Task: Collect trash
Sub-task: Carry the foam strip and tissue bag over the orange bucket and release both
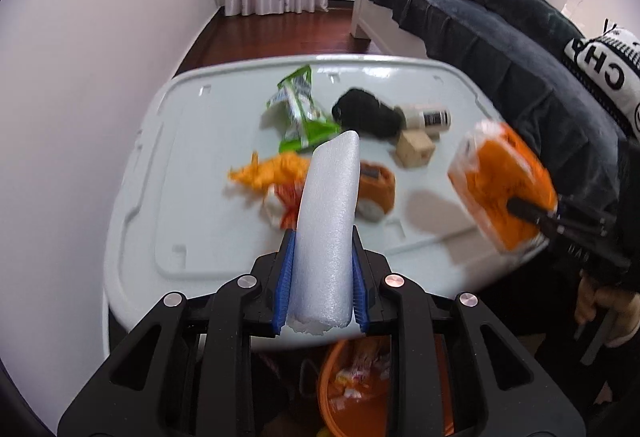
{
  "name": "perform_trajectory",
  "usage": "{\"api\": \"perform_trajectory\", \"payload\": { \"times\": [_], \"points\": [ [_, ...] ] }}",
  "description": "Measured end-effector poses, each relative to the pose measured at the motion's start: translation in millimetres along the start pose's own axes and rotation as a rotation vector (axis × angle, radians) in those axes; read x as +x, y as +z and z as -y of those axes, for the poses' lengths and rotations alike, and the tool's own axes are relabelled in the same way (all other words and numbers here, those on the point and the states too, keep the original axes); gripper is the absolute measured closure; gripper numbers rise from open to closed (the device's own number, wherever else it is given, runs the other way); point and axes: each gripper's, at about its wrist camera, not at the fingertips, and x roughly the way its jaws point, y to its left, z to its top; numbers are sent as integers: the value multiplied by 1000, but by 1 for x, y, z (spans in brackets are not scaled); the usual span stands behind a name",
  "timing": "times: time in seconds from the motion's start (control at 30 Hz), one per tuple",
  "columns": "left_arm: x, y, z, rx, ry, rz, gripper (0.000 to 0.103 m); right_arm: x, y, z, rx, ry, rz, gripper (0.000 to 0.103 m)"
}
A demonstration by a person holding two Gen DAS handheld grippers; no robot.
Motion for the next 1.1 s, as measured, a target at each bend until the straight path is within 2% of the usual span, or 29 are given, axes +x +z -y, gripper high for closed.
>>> {"api": "perform_trajectory", "payload": {
  "times": [0.33,0.47,0.6,0.83,1.1],
  "points": [
    [-10,-65,14,-86,-28,-75,78,-39,-31,-36,-82,42,-33,63],
    [-2,-86,24,-66,-14,-106,78,-50,-49,-46,-107,51,-62,63],
    [12,-105,34,-43,-26,-176,78,-59,-66,-50,-118,46,-91,63],
    [29,-128,38,-41,-43,-279,78,-50,-100,-51,-136,27,-188,63],
    [49,-142,38,-49,-67,-372,78,-32,-112,-48,-107,29,-268,63]
  ]
}}
